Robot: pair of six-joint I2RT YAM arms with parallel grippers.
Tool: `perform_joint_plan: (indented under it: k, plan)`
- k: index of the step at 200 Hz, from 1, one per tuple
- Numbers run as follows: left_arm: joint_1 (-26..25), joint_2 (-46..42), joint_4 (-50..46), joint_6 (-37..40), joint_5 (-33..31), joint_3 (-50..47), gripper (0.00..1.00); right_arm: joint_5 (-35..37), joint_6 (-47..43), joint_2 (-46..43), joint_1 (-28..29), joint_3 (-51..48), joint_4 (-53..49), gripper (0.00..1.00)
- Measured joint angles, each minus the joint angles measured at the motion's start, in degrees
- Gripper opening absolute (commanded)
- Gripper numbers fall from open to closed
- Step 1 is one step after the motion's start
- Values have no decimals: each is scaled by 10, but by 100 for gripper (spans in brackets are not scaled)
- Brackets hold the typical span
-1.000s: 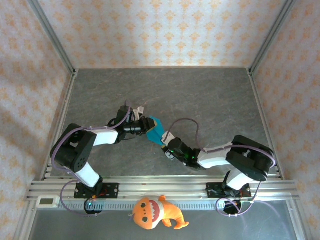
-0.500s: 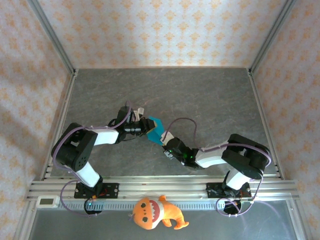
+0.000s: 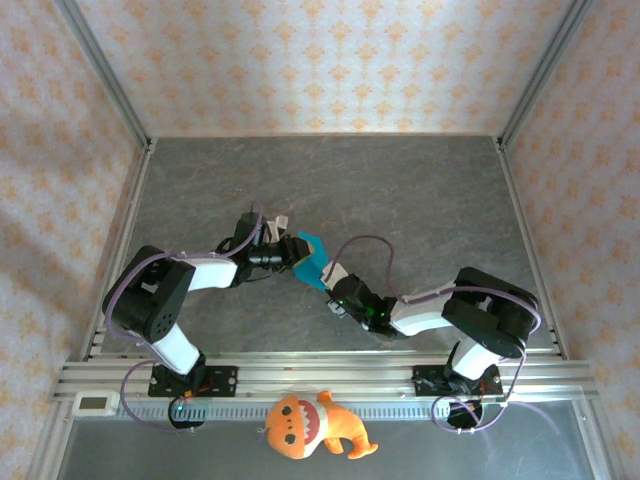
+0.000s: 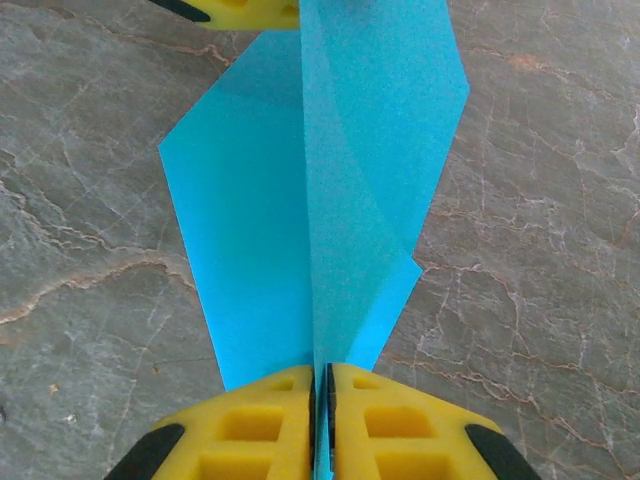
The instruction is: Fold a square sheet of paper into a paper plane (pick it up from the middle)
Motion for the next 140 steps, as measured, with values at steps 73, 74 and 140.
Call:
perform_joint_plan:
  k: [73, 74, 140]
  plan:
    - [0, 0, 0, 0, 0, 0, 22, 0, 7, 5, 0, -2, 14, 9]
    - [0, 0, 0, 0, 0, 0, 22, 0, 7, 5, 0, -2, 14, 9]
    - [0, 0, 0, 0, 0, 0, 22, 2, 17, 5, 0, -3, 17, 0]
